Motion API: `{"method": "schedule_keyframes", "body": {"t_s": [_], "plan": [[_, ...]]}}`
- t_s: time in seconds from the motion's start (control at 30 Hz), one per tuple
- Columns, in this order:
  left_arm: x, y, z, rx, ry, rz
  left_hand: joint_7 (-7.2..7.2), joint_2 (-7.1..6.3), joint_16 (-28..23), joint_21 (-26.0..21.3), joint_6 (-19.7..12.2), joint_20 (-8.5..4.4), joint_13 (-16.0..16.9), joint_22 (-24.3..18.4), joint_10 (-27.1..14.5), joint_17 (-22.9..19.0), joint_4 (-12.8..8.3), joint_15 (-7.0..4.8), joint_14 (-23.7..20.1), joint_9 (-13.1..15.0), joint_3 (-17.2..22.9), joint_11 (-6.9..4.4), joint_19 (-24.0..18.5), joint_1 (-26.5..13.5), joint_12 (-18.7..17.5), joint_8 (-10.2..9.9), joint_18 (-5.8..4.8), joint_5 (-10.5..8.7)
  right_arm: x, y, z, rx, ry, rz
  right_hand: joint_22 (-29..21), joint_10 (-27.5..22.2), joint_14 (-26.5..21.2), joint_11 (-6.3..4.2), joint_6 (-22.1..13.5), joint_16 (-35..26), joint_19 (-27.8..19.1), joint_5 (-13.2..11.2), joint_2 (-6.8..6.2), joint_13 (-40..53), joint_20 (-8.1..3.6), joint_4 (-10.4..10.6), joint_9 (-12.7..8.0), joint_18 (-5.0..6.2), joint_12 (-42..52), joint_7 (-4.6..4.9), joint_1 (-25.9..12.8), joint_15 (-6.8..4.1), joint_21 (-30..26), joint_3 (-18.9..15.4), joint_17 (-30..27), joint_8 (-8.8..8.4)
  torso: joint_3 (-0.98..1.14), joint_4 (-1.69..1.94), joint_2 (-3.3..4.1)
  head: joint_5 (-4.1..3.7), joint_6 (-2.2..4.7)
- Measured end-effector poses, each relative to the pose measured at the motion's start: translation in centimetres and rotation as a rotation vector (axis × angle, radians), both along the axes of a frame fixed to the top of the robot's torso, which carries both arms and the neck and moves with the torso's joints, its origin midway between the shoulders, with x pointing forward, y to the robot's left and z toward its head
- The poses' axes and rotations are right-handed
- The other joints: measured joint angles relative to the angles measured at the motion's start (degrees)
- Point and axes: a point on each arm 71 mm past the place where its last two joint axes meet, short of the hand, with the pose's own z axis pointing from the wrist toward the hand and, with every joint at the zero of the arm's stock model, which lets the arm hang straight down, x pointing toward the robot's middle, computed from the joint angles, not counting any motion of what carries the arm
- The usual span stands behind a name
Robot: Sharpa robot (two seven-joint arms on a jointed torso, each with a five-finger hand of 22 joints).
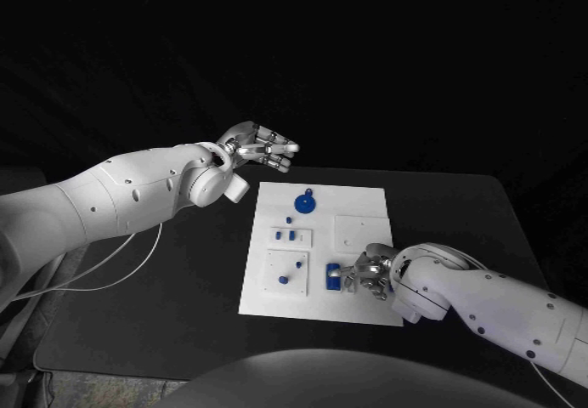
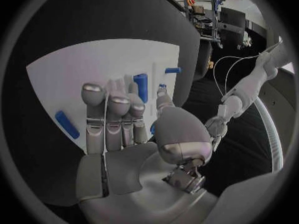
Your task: Assemble the parts on the task board
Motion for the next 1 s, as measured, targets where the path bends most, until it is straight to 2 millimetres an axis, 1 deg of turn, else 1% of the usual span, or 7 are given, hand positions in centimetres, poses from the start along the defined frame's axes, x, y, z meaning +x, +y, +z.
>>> {"method": "schedule_keyframes", "body": {"t_s": [0.2, 0.3, 0.43, 0.57, 0.63, 0.67, 1.0], "plan": [[0.0, 0.1, 0.0, 0.002, 0.001, 0.001, 0.00, 0.00, 0.00, 0.23, 0.00, 0.21, 0.00, -0.07, 0.00, 0.00, 0.23, 0.00, 0.00, 0.00, 0.23, 0.00, 0.21, 0.00, 0.00, 0.00, 0.00, 0.00, -0.3, -0.1, 0.1, 0.006, 0.009, 0.031, 0.10, 0.01, 0.00, -0.41, 0.69, 0.00, -0.01, 0.00, -2.15, 0.00, -0.01, -2.68, 6.95, 0.00, 0.38, -0.68, 4.47, 0.00, 0.00, 4.81, 0.07, 0.00, 0.02, 0.00, 0.00, -0.04, 0.00], [0.0, 0.1, 0.0, 0.003, 0.002, 0.001, 0.00, 0.00, 0.00, 0.23, 0.00, 0.21, 0.00, -0.07, 0.00, 0.00, 0.23, 0.00, 0.00, 0.00, 0.23, 0.00, 0.21, 0.00, 0.00, 0.00, 0.00, 0.00, -0.5, 0.0, 0.0, 0.005, 0.013, 0.045, 0.23, 0.13, 0.00, -0.55, 0.98, 0.00, -0.05, 0.00, -3.00, 0.00, -0.50, -3.36, 10.75, 0.00, 0.38, -0.97, 5.93, 0.00, 0.00, 7.71, 0.17, 0.00, 0.02, 0.01, 0.00, -0.04, 0.00], [0.0, 0.1, 0.0, 0.004, 0.003, 0.000, 0.00, 0.00, 0.00, 0.23, 0.00, 0.21, 0.00, -0.07, 0.00, 0.00, 0.23, 0.00, 0.00, 0.00, 0.23, 0.00, 0.21, 0.00, 0.00, 0.00, 0.00, 0.00, -0.5, 0.2, -0.2, 0.001, 0.013, 0.053, 0.33, 0.21, 0.16, -0.62, 1.00, 0.00, -0.09, 0.00, -3.13, 0.00, -0.53, -3.65, 14.00, -0.01, 0.38, -0.99, 6.05, -0.16, 0.21, 9.76, 0.28, 0.00, 0.01, 0.03, 0.00, -0.09, 0.00], [0.0, 0.1, 0.0, 0.005, 0.004, -0.001, 0.00, 0.00, 0.00, 0.23, 0.00, 0.21, 0.00, -0.07, 0.00, -0.01, 0.23, 0.00, 0.00, 0.00, 0.23, 0.00, 0.21, 0.00, 0.00, 0.00, 0.00, 0.00, -0.3, 0.5, -0.5, -0.005, 0.007, 0.053, 0.39, 0.30, 0.10, -0.94, 1.51, 0.00, -0.09, 0.00, -1.60, 0.00, -0.53, -3.36, 15.48, 0.00, 0.38, -1.50, 5.72, -0.31, 0.21, 10.70, 0.40, 0.00, 0.00, 0.08, 0.00, -0.17, 0.00], [0.0, 0.1, 0.0, 0.005, 0.004, -0.002, 0.00, 0.00, 0.00, 0.23, 0.00, 0.21, 0.00, -0.07, 0.00, 0.00, 0.23, 0.00, 0.00, 0.00, 0.23, 0.00, 0.21, 0.00, 0.00, 0.00, 0.00, 0.00, -0.2, 0.6, -0.7, -0.009, 0.005, 0.050, 0.39, 0.21, -0.12, -1.03, 1.52, 0.00, -0.09, 0.00, -0.93, 0.00, -0.94, -3.93, 17.31, -0.17, 0.38, -1.51, 5.05, -0.52, 0.21, 11.89, 0.63, 0.00, 0.01, 0.11, 0.01, -0.18, 0.00], [0.0, 0.0, 0.0, 0.005, 0.004, -0.002, 0.00, 0.00, 0.00, 0.23, 0.00, 0.21, 0.00, -0.06, 0.00, -0.01, 0.23, 0.00, 0.00, 0.00, 0.23, 0.00, 0.21, 0.00, 0.00, 0.00, 0.00, 0.00, -0.1, 0.6, -0.8, -0.011, 0.003, 0.048, 0.39, 0.22, -0.12, -1.03, 1.52, 0.00, -0.09, 0.00, -0.84, 0.00, -0.94, -4.10, 17.69, -0.58, 0.38, -1.51, 4.97, -0.53, 0.22, 12.07, 0.64, 0.00, 0.00, 0.13, 0.02, -0.19, 0.00], [0.0, 0.0, -0.1, 0.007, 0.006, -0.003, 0.00, 0.00, 0.00, 0.23, 0.00, 0.21, 0.00, -0.12, 0.00, -0.01, 0.23, 0.00, 0.00, 0.00, 0.23, 0.00, 0.21, 0.00, 0.00, 0.00, 0.00, 0.00, 0.4, 0.6, -1.6, -0.031, -0.010, 0.024, 0.38, 0.42, 0.08, -1.23, 1.43, 0.00, -0.09, 0.00, 0.11, 0.00, -0.94, -5.06, 20.41, -0.54, 0.38, -1.67, 3.54, -0.72, 0.44, 13.80, 0.94, 0.00, -0.03, 0.13, 0.03, -0.07, 0.00]]}}
